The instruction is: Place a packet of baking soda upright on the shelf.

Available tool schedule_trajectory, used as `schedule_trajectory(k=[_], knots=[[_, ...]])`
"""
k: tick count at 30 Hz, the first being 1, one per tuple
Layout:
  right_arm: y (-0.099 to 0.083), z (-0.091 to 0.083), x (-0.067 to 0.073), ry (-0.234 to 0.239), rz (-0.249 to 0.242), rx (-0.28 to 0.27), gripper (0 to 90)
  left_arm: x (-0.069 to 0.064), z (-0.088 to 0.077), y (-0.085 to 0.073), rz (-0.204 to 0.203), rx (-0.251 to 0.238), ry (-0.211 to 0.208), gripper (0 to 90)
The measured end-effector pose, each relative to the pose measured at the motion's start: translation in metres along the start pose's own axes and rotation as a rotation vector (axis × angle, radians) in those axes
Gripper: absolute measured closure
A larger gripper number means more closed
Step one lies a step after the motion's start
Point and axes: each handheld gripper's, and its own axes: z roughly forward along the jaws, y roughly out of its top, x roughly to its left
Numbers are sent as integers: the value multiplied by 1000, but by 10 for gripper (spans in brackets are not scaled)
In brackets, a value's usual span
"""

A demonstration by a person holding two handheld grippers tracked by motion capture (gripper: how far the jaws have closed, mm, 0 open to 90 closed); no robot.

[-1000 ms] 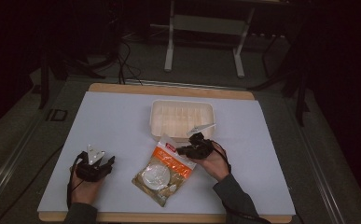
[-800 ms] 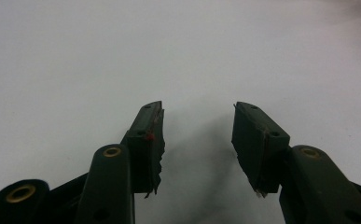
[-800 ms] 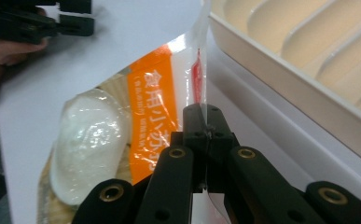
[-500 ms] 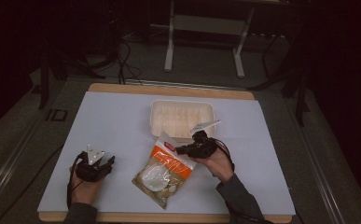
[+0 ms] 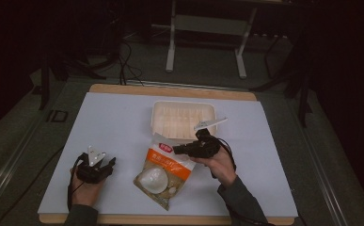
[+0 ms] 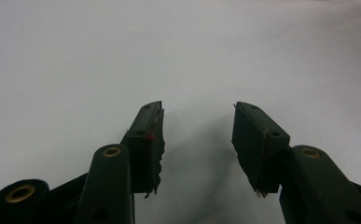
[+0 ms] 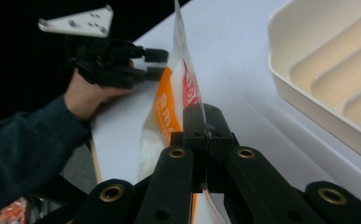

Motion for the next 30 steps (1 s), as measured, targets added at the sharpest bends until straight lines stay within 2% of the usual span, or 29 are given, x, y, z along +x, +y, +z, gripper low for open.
schedule_trajectory(k=[8,12,15,17,22,30], knots=[[6,-9,9,47,4,-43,900,0,0,0,1,1,0,529],[7,-12,10,73,20,-62,900,0,0,0,1,0,1,529],[8,-16,10,112,47,-98,900,0,0,0,0,0,0,529],[9,-18,10,122,55,-113,900,0,0,0,-1,-1,0,529],[10,-22,10,137,69,-150,900,0,0,0,-1,-1,0,529],[9,-32,9,117,88,-203,900,0,0,0,0,0,2,529]])
